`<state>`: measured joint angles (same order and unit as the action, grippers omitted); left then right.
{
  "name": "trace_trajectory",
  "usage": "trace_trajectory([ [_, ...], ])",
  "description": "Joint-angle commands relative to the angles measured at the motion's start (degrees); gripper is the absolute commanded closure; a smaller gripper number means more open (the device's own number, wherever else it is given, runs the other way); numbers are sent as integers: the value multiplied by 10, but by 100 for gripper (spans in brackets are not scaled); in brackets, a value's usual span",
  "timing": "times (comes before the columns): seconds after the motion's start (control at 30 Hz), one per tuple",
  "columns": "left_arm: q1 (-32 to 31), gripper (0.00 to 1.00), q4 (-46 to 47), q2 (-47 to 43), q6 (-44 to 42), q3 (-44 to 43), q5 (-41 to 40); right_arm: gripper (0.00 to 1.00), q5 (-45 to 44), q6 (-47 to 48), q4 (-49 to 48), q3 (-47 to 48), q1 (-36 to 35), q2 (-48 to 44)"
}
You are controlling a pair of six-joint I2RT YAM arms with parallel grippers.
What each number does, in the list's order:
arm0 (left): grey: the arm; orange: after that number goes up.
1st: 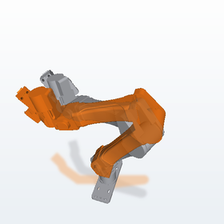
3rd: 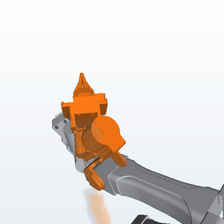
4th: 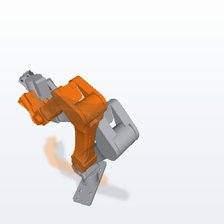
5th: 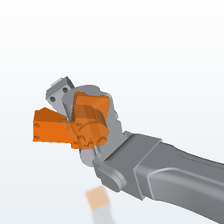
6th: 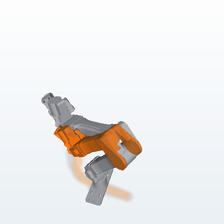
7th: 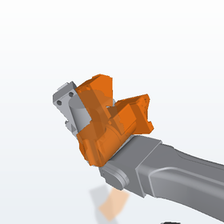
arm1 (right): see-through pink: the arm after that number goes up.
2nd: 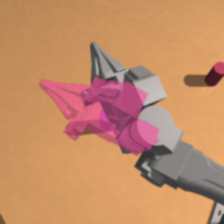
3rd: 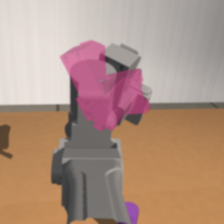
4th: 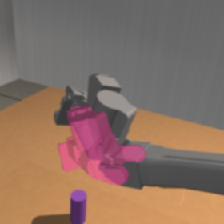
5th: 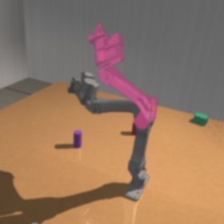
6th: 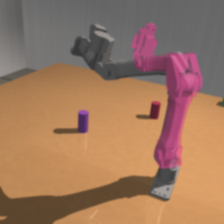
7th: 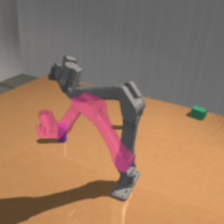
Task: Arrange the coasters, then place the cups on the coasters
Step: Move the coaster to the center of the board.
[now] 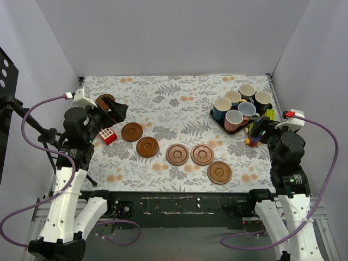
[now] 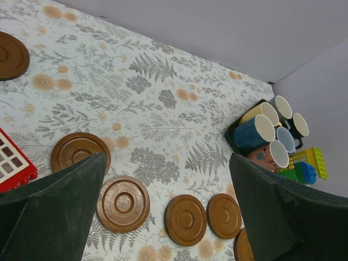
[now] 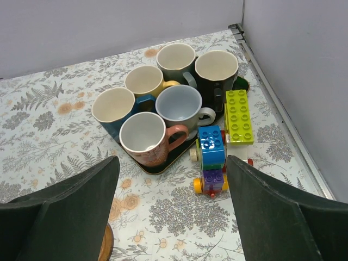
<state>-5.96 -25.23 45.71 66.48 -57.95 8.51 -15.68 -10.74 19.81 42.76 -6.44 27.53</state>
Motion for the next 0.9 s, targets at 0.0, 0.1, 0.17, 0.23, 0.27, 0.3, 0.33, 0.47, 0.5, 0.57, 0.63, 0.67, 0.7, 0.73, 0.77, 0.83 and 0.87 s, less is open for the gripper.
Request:
trace_trajectory([
  [0.0,2,2,-22,4,-4,-28,-62,13,-3,-5,-21,19,0,2],
  [0.1,2,2,-12,1,-17,-23,-44,13,-23,-15,-28,11,0,-6],
  [0.17,2,2,-1,-2,-33,-16,-28,13,-36,-21,-41,-1,0,-22],
  [0.23,2,2,4,-5,-50,-10,-31,13,-44,-22,-65,-18,0,-46],
  [0.27,2,2,4,-5,-64,-8,-37,13,-44,-21,-68,-22,0,-55],
  [0.3,2,2,5,-2,-79,-7,-46,13,-43,-21,-69,-24,0,-60],
  [0.33,2,2,10,1,-95,-4,-59,13,-40,-21,-69,-23,0,-62],
  [0.47,2,2,-3,52,-159,6,-168,14,3,-21,-36,-6,1,-38],
  [0.5,2,2,-10,70,-167,4,-184,16,22,-19,-29,-1,1,-28],
  [0.57,1,2,-9,89,-166,5,-182,18,60,-17,-16,6,0,-11],
  [0.63,2,2,9,108,-166,4,-175,20,86,-14,0,14,1,1],
  [0.67,2,2,12,124,-166,-3,-178,20,91,-15,7,16,1,6],
  [0.7,2,2,18,141,-171,-5,-184,21,97,-15,14,18,0,9],
  [0.73,2,2,19,165,-172,-17,-191,21,104,-15,19,19,1,11],
  [0.77,2,2,19,190,-171,-27,-196,21,112,-15,21,18,0,12],
  [0.83,2,4,23,238,-160,-44,-195,22,128,-10,24,19,0,18],
  [0.87,2,5,30,256,-154,-52,-189,23,135,-7,28,21,0,23],
])
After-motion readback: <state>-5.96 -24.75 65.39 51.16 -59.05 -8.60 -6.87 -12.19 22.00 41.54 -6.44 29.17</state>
